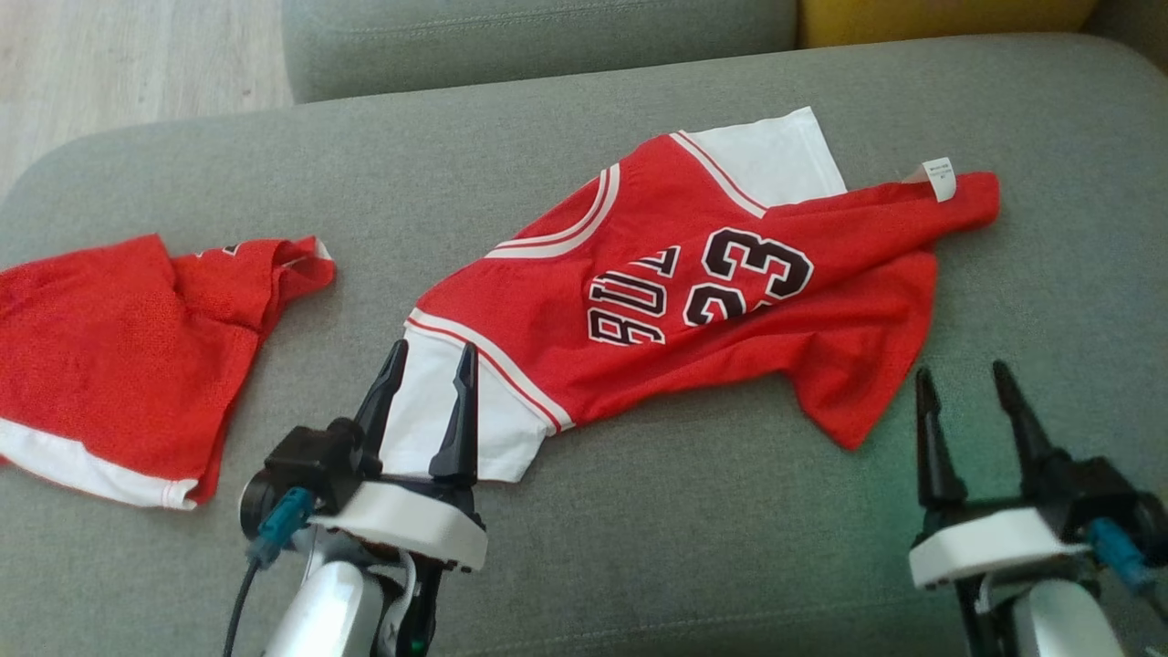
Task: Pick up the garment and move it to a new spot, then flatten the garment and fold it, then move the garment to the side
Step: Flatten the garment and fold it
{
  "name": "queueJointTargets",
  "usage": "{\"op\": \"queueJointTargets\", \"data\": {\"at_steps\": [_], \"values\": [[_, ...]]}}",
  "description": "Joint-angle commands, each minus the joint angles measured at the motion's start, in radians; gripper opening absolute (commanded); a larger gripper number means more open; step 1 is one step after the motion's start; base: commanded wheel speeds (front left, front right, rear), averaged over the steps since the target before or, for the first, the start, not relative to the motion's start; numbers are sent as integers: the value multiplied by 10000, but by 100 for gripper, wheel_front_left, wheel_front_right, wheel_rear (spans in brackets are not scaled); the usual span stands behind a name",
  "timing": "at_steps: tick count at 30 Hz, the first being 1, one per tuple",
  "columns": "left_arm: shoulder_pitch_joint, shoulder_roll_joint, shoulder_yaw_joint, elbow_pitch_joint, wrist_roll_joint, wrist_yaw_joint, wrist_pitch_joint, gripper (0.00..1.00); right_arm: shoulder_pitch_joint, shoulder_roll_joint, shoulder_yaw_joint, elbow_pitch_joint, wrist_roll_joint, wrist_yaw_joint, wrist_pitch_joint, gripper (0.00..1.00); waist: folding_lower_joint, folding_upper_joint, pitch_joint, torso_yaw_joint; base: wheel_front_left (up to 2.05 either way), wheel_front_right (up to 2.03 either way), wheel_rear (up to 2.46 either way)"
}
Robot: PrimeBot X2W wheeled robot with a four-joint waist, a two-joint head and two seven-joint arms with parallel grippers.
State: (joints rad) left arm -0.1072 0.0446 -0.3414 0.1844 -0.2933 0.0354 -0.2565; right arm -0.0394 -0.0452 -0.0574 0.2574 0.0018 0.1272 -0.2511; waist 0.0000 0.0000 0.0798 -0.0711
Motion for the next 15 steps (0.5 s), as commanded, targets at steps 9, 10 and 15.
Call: {"op": "queueJointTargets", "data": {"at_steps": [9, 10, 15], "values": [[-297, 56, 376, -301, 14, -18, -53, 100, 24, -52, 625, -115, -33, 35, -106, 100, 0, 0, 79, 195, 0, 0, 0], [-305, 56, 375, -296, 22, -20, -53, 100, 15, -52, 708, -19, -122, 35, -106, 100, 0, 0, 95, 225, 0, 0, 0], [-364, 56, 325, -301, 20, -27, -53, 100, -173, -51, 1109, 864, -635, 35, -73, 100, 0, 0, 252, 388, 0, 0, 0]]}}
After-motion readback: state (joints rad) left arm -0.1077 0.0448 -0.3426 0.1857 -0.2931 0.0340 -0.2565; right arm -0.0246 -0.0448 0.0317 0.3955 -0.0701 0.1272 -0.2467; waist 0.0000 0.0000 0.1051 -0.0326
